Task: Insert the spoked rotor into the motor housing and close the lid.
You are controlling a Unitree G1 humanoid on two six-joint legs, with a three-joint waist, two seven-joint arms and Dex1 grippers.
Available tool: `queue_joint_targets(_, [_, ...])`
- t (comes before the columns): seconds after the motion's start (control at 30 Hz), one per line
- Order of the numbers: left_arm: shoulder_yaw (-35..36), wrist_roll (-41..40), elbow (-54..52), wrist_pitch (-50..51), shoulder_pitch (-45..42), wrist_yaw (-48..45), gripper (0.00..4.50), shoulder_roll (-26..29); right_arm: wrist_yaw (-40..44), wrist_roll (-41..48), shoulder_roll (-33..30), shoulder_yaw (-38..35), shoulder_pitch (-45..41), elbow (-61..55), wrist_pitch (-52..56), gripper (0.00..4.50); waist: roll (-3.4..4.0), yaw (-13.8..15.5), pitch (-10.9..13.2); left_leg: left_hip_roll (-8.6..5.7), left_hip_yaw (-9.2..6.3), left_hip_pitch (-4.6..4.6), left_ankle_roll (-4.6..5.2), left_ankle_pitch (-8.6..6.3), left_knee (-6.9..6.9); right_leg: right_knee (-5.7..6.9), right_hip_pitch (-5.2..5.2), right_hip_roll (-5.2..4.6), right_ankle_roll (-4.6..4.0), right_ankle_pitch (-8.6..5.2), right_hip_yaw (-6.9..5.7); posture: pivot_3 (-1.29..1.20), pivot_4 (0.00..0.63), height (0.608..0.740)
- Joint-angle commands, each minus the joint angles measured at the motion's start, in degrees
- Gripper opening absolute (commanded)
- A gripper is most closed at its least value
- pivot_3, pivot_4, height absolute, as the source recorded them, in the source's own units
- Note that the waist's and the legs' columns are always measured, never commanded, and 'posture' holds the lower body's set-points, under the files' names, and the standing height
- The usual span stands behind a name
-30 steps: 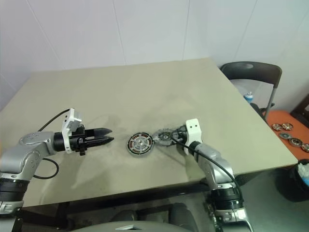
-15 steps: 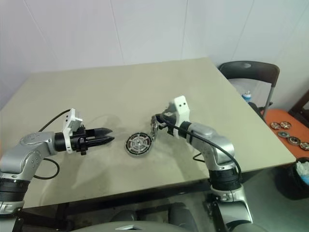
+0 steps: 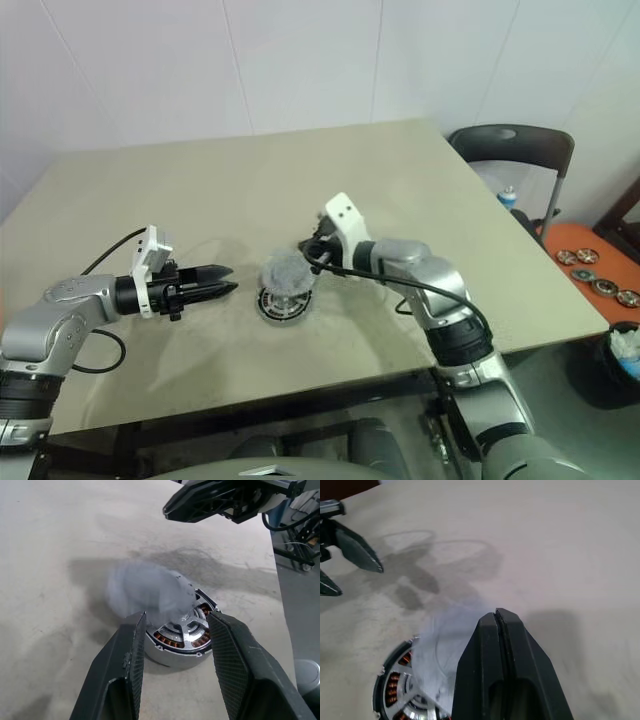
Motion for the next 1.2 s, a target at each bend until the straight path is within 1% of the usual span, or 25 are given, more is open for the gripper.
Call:
queue_joint_targets(0.03, [1.7, -0.7, -1.9, -0.6, -0.1, 0.6, 2.09, 0.1, 1.9, -3.6, 2.0, 3.5, -3.3, 4.2, -6.2, 0.02, 0.0, 0.0, 0.0, 0.0, 0.0, 0.0, 0.0, 0.0, 0.0, 0.01, -0.01, 0.0, -0.01, 0.01, 0.0, 0.0, 0.0, 0.74])
queue_joint_targets(0.2, [2.3, -1.0, -2.8, -0.4, 0.6, 1.3, 2.09, 0.2, 1.4, -6.5, 4.3, 3.3, -5.0, 11.0, -10.6, 0.02, 0.0, 0.1, 0.0, -0.02, -0.02, -0.05, -0.01, 0.0, 0.0, 0.0, -0.04, -0.02, -0.14, 0.09, 0.0, 0.0, 0.0, 0.74])
queue_joint_targets(0.3, [2.5, -1.1, -3.0, -0.5, 0.8, 1.6, 2.09, 0.2, 1.7, -5.4, 5.2, 0.9, -5.7, 12.8, -10.5, 0.02, -0.01, 0.1, 0.0, -0.04, -0.06, -0.19, -0.01, 0.0, 0.03, 0.04, -0.2, -0.04, -0.15, 0.1, 0.01, 0.0, 0.0, 0.74])
queue_joint_targets(0.4, [2.6, -0.9, -2.9, -0.6, 0.6, 2.0, 2.09, 0.1, 0.2, -2.6, 7.5, -3.7, -7.4, 13.7, -8.6, 0.02, -0.02, 0.0, 0.0, -0.04, -0.1, -0.49, -0.02, 0.01, 0.07, 0.17, -0.63, -0.04, -0.16, 0.13, 0.02, 0.0, 0.0, 0.74])
queue_joint_targets(0.47, [2.6, -1.2, -3.1, -0.3, 0.3, 2.0, 2.09, 0.1, 2.9, -0.4, 7.0, -4.7, -8.5, 10.6, -6.5, 0.02, -0.01, 0.0, 0.0, -0.03, -0.15, -0.7, -0.05, 0.03, 0.07, 0.23, -0.9, -0.03, -0.18, 0.15, 0.02, 0.0, 0.0, 0.74])
queue_joint_targets(0.6, [2.4, -1.4, -3.4, -0.1, 0.2, 1.7, 2.09, 0.3, 11.8, 2.9, 1.5, -2.5, -9.5, 1.7, -3.1, 0.02, 0.0, 0.1, 0.0, -0.04, -0.16, -0.83, -0.05, 0.01, 0.02, 0.2, -1.03, -0.07, -0.16, 0.16, 0.02, 0.0, 0.0, 0.74])
queue_joint_targets(0.7, [2.5, -1.2, -2.9, -0.4, 0.1, 1.5, 2.09, 0.3, 16.4, -1.5, -4.1, 3.0, -6.7, -2.8, -8.6, 0.59, -0.02, 0.2, 0.0, -0.07, -0.16, -0.84, -0.05, 0.0, 0.03, 0.12, -0.97, -0.1, -0.15, 0.16, -0.03, 0.0, 0.0, 0.74])
queue_joint_targets(0.73, [2.5, -1.1, -2.8, -0.5, 0.1, 1.6, 2.09, 0.2, 17.3, -2.5, -5.3, 4.5, -5.6, -3.6, -9.8, 0.92, -0.04, 0.2, 0.0, -0.07, -0.12, -0.83, -0.05, -0.01, 0.04, 0.09, -0.94, -0.1, -0.15, 0.16, -0.03, 0.0, 0.0, 0.74])
queue_joint_targets(0.8, [2.4, -1.0, -2.6, -0.7, 0.2, 1.7, 2.09, 0.0, 18.2, -3.3, -7.0, 7.4, -2.9, -5.3, -8.8, 1.55, -0.05, 0.1, 0.0, -0.07, -0.02, -0.76, -0.05, -0.01, 0.06, 0.08, -0.84, -0.09, -0.14, 0.15, -0.04, 0.0, 0.0, 0.74])
queue_joint_targets(0.83, [2.4, -0.9, -2.6, -0.7, 0.2, 1.8, 2.09, -0.1, 17.8, -5.0, -7.6, 9.4, -1.9, -5.3, -8.6, 1.91, -0.05, 0.1, 0.0, -0.07, -0.01, -0.75, -0.05, -0.01, 0.07, 0.09, -0.83, -0.09, -0.14, 0.15, -0.04, 0.0, 0.0, 0.74])
queue_joint_targets(0.87, [2.4, -1.0, -2.7, -0.7, 0.4, 1.9, 2.09, -0.2, 16.8, -5.7, -7.2, 9.9, -1.1, -4.8, -8.4, 2.2, -0.05, 0.1, 0.0, -0.07, 0.0, -0.74, -0.05, -0.01, 0.11, 0.11, -0.83, -0.08, -0.15, 0.15, -0.04, 0.0, 0.0, 0.74])
queue_joint_targets(0.97, [2.6, -1.1, -3.1, -0.6, 0.7, 2.3, 2.09, -0.5, 14.1, -7.0, -5.3, 9.5, -0.6, -3.0, -9.1, 2.2, -0.03, 0.0, 0.0, -0.06, 0.03, -0.74, -0.05, 0.0, 0.16, 0.16, -0.84, -0.06, -0.15, 0.16, -0.02, 0.0, 0.0, 0.74])
queue_joint_targets(1.07, [2.9, -1.3, -3.4, -0.4, 1.1, 2.6, 2.09, -0.5, 10.1, -11.5, -2.7, 11.1, -0.5, 0.0, -14.1, 2.2, -0.05, 0.1, 0.0, -0.05, 0.02, -0.71, -0.06, 0.0, 0.19, 0.18, -0.82, -0.03, -0.17, 0.17, -0.02, 0.0, 0.0, 0.74])
queue_joint_targets(1.2, [3.6, -1.6, -3.9, -0.2, 1.6, 3.1, 2.09, -0.3, 9.2, -10.6, 0.2, 9.2, -0.2, 0.7, -13.2, 2.2, -0.05, 0.1, 0.0, -0.05, 0.0, -0.72, -0.06, 0.0, 0.17, 0.18, -0.84, -0.04, -0.18, 0.18, -0.03, 0.0, 0.0, 0.74])
